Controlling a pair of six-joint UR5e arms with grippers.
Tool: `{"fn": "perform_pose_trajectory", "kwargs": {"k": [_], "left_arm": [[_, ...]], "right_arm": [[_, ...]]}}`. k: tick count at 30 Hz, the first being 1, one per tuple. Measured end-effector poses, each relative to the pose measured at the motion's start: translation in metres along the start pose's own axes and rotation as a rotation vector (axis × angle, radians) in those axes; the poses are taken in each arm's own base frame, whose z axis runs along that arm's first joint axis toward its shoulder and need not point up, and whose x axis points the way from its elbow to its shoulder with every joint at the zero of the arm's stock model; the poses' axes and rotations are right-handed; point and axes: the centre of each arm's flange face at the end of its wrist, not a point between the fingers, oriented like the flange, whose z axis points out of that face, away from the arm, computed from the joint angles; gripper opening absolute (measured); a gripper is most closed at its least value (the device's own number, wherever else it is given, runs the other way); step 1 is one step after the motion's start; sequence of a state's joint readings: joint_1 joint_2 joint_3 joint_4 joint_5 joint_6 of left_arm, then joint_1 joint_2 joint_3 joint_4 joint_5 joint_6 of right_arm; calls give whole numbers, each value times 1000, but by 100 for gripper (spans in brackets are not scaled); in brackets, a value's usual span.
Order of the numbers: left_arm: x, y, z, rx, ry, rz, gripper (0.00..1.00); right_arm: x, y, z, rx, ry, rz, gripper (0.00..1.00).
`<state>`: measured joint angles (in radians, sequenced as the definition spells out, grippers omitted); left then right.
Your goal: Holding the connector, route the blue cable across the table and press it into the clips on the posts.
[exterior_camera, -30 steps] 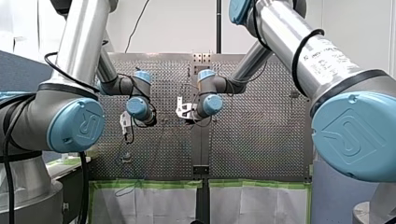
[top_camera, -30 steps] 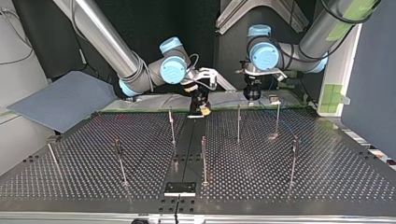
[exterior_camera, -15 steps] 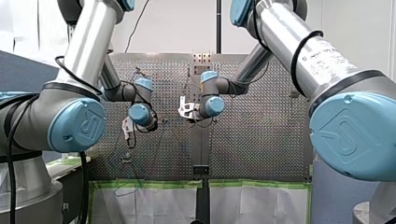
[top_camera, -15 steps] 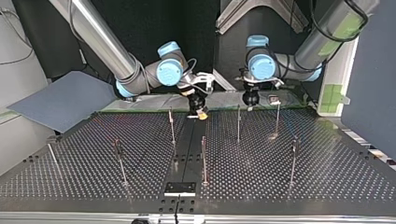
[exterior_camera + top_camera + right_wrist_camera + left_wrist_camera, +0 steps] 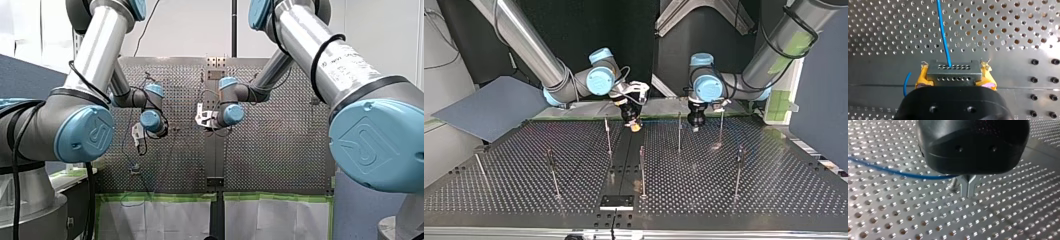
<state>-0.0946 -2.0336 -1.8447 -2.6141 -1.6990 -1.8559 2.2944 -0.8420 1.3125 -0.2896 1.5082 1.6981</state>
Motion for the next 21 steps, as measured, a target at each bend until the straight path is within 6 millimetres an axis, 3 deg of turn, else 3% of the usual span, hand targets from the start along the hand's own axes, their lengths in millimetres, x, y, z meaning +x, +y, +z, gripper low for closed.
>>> {"fn": "perform_pose_trajectory", "kwargs": {"k": [7, 9, 11, 12, 14, 15, 17, 18, 19, 21], "left_arm": [[-18, 5, 13, -8, -19, -6, 1], [-20, 6, 15, -11, -19, -7, 5], [-20, 7, 15, -15, -15, -5, 26], [-20, 7, 14, -17, -11, -3, 26], [-19, 7, 13, -24, 1, 5, 57], [-18, 7, 12, -29, 6, 8, 57], [-17, 9, 10, -46, 20, 17, 84], [-16, 9, 9, -54, 26, 22, 84], [-15, 9, 8, -61, 33, 28, 93], [-14, 10, 5, -73, 50, 41, 93]], "right_arm": [[2, 10, 2, -14, 5, 2, 0], [2, 12, 2, -16, 6, 1, 0], [3, 14, 2, -18, 6, 2, 0], [3, 14, 2, -18, 6, 1, 0], [3, 15, 2, -18, 6, 1, 0], [3, 15, 2, -17, 6, 1, 0], [3, 15, 2, -17, 5, 0, 0], [3, 15, 2, -17, 5, 0, 0], [3, 16, 2, -17, 4, 0, 0], [3, 16, 2, -17, 3, 0, 0]]}}
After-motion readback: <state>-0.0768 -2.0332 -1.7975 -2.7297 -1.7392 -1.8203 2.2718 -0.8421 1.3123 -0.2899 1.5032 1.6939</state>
